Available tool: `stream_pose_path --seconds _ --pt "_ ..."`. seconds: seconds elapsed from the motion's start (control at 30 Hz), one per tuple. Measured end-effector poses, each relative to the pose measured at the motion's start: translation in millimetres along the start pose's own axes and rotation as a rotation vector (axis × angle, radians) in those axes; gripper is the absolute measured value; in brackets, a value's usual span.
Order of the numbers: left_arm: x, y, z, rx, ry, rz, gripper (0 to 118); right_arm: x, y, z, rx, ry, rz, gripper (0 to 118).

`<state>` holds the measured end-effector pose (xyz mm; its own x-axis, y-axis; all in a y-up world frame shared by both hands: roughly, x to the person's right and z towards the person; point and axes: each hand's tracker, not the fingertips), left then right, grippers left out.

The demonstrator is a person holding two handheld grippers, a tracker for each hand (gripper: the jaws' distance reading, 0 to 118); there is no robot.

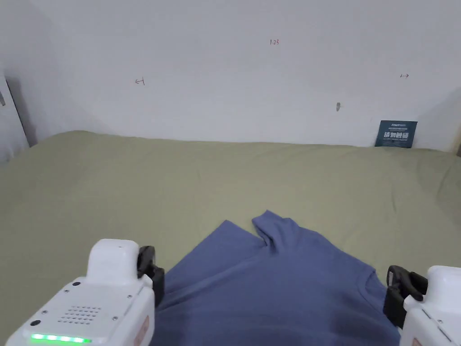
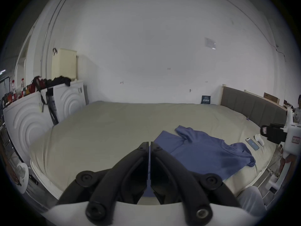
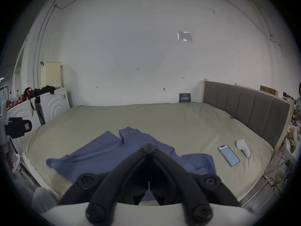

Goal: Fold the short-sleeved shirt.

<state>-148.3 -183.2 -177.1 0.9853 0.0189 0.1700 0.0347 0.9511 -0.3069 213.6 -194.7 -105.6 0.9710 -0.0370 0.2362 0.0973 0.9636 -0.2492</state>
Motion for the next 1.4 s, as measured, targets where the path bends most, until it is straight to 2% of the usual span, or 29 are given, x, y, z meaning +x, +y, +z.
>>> stream_pose_path --seconds 0.03,0.1,0.17,0.27,0.4,0.53,0.77,0.83,0.87,0.93,0.97,1.03,1.13,1.2,1.3,1.33,1.4 --pt "21.7 2.5 12.6 0.032 0.017 -0.062 1 -4.8 -0.3 2.2 -0.005 0.014 0.000 1" --pt "33.5 -1.2 20.5 0.069 0.037 -0.097 1 -13.3 -1.6 6.8 0.007 0.018 0.004 1" --pt "33.3 2.0 23.9 0.058 0.018 -0.071 1 -20.1 -3.3 8.0 0.007 0.005 0.040 2" --pt "34.3 -0.4 30.1 0.049 0.022 -0.064 1 -23.8 -6.7 11.1 0.004 0.014 0.038 1" --pt "3.1 -1.0 25.3 -0.016 0.053 -0.009 1 -29.6 -8.9 13.8 -0.008 0.023 0.032 2" --pt "-41.7 -15.8 6.2 -0.151 0.119 -0.029 1 -37.2 -15.9 11.8 -0.033 0.047 0.036 2" --pt "-128.3 -59.1 -64.9 -0.470 0.115 0.059 2 -51.7 -34.4 -6.1 -0.124 0.072 0.030 2" --pt "-137.2 -68.3 -79.9 -0.499 0.126 0.080 6 -55.7 -40.2 -12.5 -0.152 0.075 0.047 2" --pt "-143.3 -73.0 -90.5 -0.527 0.130 0.087 30 -57.2 -43.1 -15.6 -0.167 0.074 0.050 2" --pt "-151.0 -80.8 -111.2 -0.598 0.127 0.125 105 -59.5 -49.2 -22.6 -0.199 0.085 0.056 2" --pt "-157.1 -85.3 -120.0 -0.627 0.108 0.146 118 -61.0 -51.9 -26.1 -0.217 0.082 0.060 2" --pt "-155.5 -89.1 -133.1 -0.612 0.099 0.135 118 -61.3 -55.5 -29.9 -0.232 0.091 0.054 2" --pt "-152.1 -99.2 -155.7 -0.690 0.074 0.104 117 -61.3 -60.0 -37.1 -0.268 0.089 0.044 2" --pt "-143.3 -105.8 -166.5 -0.723 0.061 0.082 101 -59.4 -63.0 -40.1 -0.283 0.085 0.044 2" --pt "-125.8 -105.4 -163.0 -0.715 0.083 -0.012 96 -54.3 -68.0 -45.9 -0.310 0.069 0.051 2" --pt "-124.3 -101.6 -160.2 -0.708 0.057 -0.007 90 -51.7 -69.2 -47.9 -0.317 0.072 0.047 2" --pt "-130.5 -98.3 -156.5 -0.709 0.023 0.025 58 -46.7 -70.6 -54.1 -0.338 0.068 0.047 2"
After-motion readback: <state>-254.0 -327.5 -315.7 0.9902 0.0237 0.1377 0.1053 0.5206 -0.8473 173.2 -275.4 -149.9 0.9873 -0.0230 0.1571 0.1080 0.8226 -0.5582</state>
